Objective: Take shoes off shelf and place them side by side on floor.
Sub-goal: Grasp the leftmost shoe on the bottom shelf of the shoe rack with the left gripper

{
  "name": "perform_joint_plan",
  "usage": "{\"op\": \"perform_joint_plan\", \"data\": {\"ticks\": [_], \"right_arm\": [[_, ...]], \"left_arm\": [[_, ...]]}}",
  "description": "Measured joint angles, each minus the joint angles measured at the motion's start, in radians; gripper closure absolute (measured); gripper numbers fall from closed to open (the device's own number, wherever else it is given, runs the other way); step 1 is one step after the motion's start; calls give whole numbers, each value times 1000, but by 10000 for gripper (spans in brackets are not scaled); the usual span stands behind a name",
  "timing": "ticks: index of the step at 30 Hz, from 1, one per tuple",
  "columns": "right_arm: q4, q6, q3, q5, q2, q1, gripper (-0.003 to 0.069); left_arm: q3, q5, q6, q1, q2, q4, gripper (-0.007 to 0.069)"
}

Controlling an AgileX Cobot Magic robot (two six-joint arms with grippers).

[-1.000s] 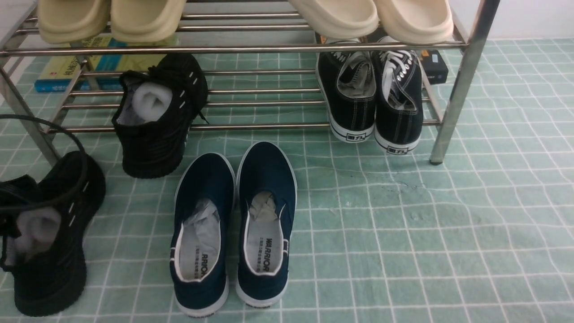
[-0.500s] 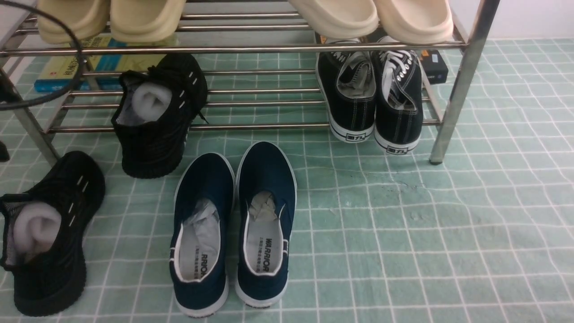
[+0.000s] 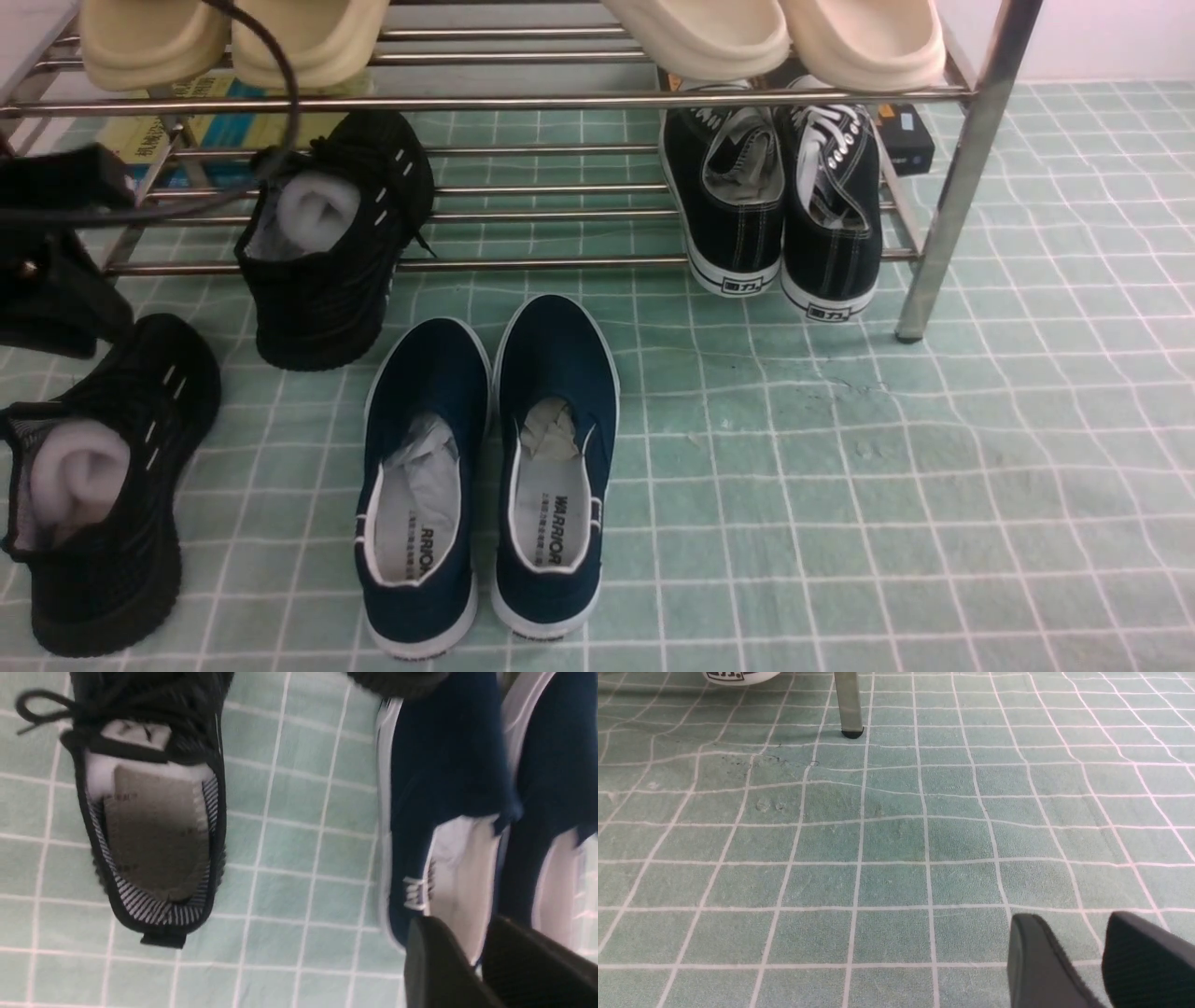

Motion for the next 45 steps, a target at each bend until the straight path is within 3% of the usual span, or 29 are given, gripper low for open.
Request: {"op": "perform_joint_plan", "data": {"ticks": [5,8,10,15,18,23,27,32,37,45], "right_arm": [[0,0,0,0,0,0,421],[0,0,0,0,0,0,421],[0,0,0,0,0,0,421],[0,0,0,0,0,0,421],[0,0,0,0,0,0,421],[0,0,0,0,0,0,421],[0,0,0,0,0,0,421],[0,0,0,0,0,0,421],[0,0,0,0,0,0,421],[0,0,0,0,0,0,421]], "left_arm": [[3,-6,-117,-207,2,283,312],[3,-49,-160,-235,2,397,309],[3,-82,-192,-214,2,440,356],[3,-188,-153,-83,18,373,580],[3,-244,-56,-22,72,229,623],[3,-352,39,-13,189,52,622],[3,-468,16,-13,242,7,583],[3,-628,-29,-13,276,-4,392],[3,-664,-31,-13,315,-6,235],[3,-676,-31,-13,394,-9,195]]}}
